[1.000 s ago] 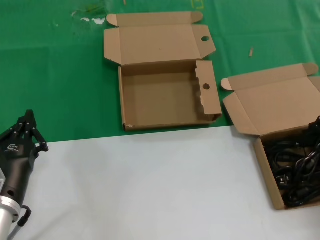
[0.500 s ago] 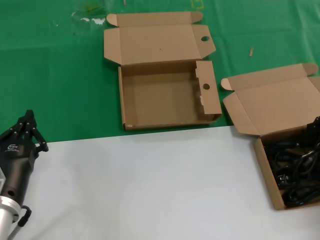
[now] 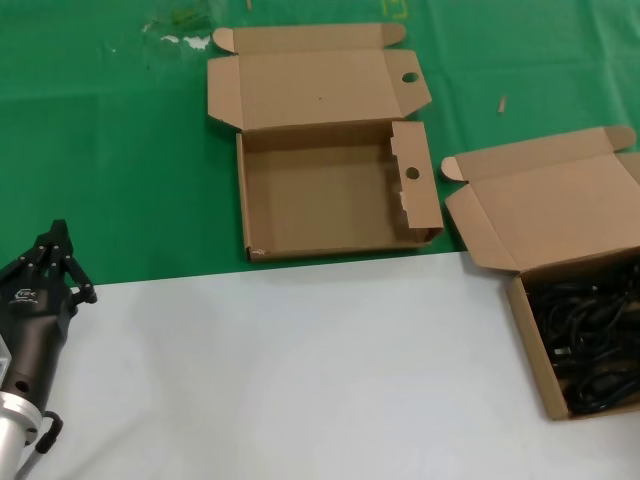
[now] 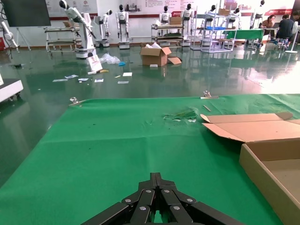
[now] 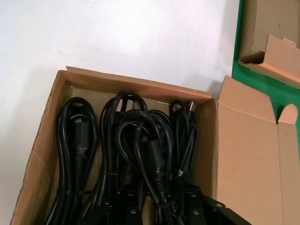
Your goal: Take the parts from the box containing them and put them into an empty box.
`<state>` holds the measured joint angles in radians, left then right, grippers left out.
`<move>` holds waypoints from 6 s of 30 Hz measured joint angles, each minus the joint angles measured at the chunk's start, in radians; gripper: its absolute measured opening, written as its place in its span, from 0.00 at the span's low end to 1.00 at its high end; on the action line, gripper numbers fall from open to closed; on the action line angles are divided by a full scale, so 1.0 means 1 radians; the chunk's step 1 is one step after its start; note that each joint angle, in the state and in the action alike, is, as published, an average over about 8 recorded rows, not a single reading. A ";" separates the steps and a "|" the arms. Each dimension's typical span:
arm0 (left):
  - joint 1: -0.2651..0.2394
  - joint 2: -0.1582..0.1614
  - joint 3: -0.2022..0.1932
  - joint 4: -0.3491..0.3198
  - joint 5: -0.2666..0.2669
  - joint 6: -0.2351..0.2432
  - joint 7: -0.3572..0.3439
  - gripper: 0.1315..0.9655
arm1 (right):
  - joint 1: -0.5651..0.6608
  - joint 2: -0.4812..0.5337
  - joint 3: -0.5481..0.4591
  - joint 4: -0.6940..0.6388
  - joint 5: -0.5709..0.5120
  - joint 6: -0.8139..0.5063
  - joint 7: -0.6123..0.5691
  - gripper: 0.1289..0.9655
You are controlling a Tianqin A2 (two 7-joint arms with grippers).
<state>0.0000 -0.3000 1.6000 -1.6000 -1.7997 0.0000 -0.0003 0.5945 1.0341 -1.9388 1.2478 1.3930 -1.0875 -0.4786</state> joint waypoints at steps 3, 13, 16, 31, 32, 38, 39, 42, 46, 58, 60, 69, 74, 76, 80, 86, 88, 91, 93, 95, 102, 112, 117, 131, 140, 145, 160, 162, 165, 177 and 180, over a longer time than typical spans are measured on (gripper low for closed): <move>0.000 0.000 0.000 0.000 0.000 0.000 0.000 0.01 | -0.008 -0.009 -0.001 -0.005 0.003 0.009 -0.002 0.27; 0.000 0.000 0.000 0.000 0.000 0.000 0.000 0.01 | 0.006 -0.021 -0.007 0.020 -0.004 0.008 0.045 0.11; 0.000 0.000 0.000 0.000 0.000 0.000 0.000 0.01 | 0.025 -0.010 -0.006 0.049 -0.019 -0.008 0.087 0.08; 0.000 0.000 0.000 0.000 0.000 0.000 0.000 0.01 | 0.229 -0.018 -0.006 0.271 -0.129 -0.127 0.371 0.06; 0.000 0.000 0.000 0.000 0.000 0.000 0.000 0.01 | 0.252 -0.035 -0.011 0.274 -0.139 -0.130 0.385 0.06; 0.000 0.000 0.000 0.000 0.000 0.000 0.000 0.01 | 0.384 -0.181 -0.057 0.249 -0.206 -0.116 0.450 0.06; 0.000 0.000 0.000 0.000 0.000 0.000 0.000 0.01 | 0.402 -0.207 -0.067 0.237 -0.217 -0.110 0.457 0.06; 0.000 0.000 0.000 0.000 0.000 0.000 0.000 0.01 | 0.444 -0.286 -0.097 0.193 -0.250 -0.087 0.473 0.06; 0.000 0.000 0.000 0.000 0.000 0.000 0.000 0.01 | 0.479 -0.375 -0.132 0.128 -0.288 -0.053 0.488 0.06; 0.000 0.000 0.000 0.000 0.000 0.000 0.000 0.01 | 0.521 -0.581 -0.203 -0.077 -0.373 0.059 0.525 0.06; 0.000 0.000 0.000 0.000 0.000 0.000 0.000 0.01 | 0.524 -0.608 -0.212 -0.105 -0.383 0.073 0.534 0.06; 0.000 0.000 0.000 0.000 0.000 0.000 0.000 0.01 | 0.525 -0.686 -0.236 -0.185 -0.424 0.107 0.596 0.06; 0.000 0.000 0.000 0.000 0.000 0.000 0.000 0.01 | 0.515 -0.707 -0.242 -0.196 -0.440 0.112 0.632 0.06; 0.000 0.000 0.000 0.000 0.000 0.000 0.000 0.01 | 0.511 -0.713 -0.244 -0.200 -0.443 0.116 0.638 0.06; 0.000 0.000 0.000 0.000 0.000 0.000 0.000 0.01 | 0.501 -0.723 -0.249 -0.212 -0.447 0.127 0.641 0.06; 0.000 0.000 0.000 0.000 0.000 0.000 0.000 0.01 | 0.487 -0.742 -0.254 -0.251 -0.442 0.157 0.614 0.06; 0.000 0.000 0.000 0.000 0.000 0.000 0.000 0.01 | 0.484 -0.750 -0.255 -0.268 -0.436 0.171 0.599 0.06; 0.000 0.000 0.000 0.000 0.000 0.000 0.000 0.01 | 0.481 -0.763 -0.255 -0.296 -0.426 0.192 0.575 0.06; 0.000 0.000 0.000 0.000 0.000 0.000 0.000 0.01 | 0.480 -0.771 -0.255 -0.313 -0.418 0.205 0.560 0.06; 0.000 0.000 0.000 0.000 0.000 0.000 0.000 0.01 | 0.480 -0.780 -0.254 -0.330 -0.410 0.220 0.545 0.06; 0.000 0.000 0.000 0.000 0.000 0.000 0.000 0.01 | 0.481 -0.798 -0.254 -0.376 -0.388 0.260 0.487 0.06; 0.000 0.000 0.000 0.000 0.000 0.000 0.000 0.01 | 0.487 -0.807 -0.257 -0.422 -0.363 0.302 0.411 0.12; 0.000 0.000 0.000 0.000 0.000 0.000 0.000 0.01 | 0.483 -0.804 -0.255 -0.416 -0.354 0.310 0.401 0.13; 0.000 0.000 0.000 0.000 0.000 0.000 0.000 0.01 | 0.349 -0.677 -0.161 -0.060 -0.273 0.323 0.460 0.39; 0.000 0.000 0.000 0.000 0.000 0.000 0.000 0.01 | 0.172 -0.581 -0.083 0.214 -0.225 0.362 0.521 0.62; 0.000 0.000 0.000 0.000 0.000 0.000 0.000 0.03 | 0.144 -0.569 -0.072 0.246 -0.217 0.369 0.531 0.74; 0.000 0.000 0.000 0.000 0.000 0.000 0.000 0.13 | 0.037 -0.593 -0.012 0.262 -0.127 0.473 0.524 0.94; 0.000 0.000 0.000 0.000 0.000 0.000 0.000 0.18 | 0.018 -0.597 -0.002 0.265 -0.111 0.492 0.522 0.96; 0.000 0.000 0.000 0.000 0.000 0.000 0.000 0.25 | -0.012 -0.604 0.015 0.269 -0.086 0.520 0.520 0.99; 0.000 0.000 0.000 0.000 0.000 0.000 0.000 0.57 | -0.130 -0.630 0.081 0.286 0.015 0.635 0.512 1.00; 0.000 0.000 0.000 0.000 0.000 0.000 0.000 0.62 | -0.160 -0.637 0.097 0.290 0.040 0.664 0.509 1.00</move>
<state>0.0000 -0.3000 1.6000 -1.6000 -1.7998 0.0000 -0.0003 0.4347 0.3972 -1.8417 1.5382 1.4326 -0.4234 0.0308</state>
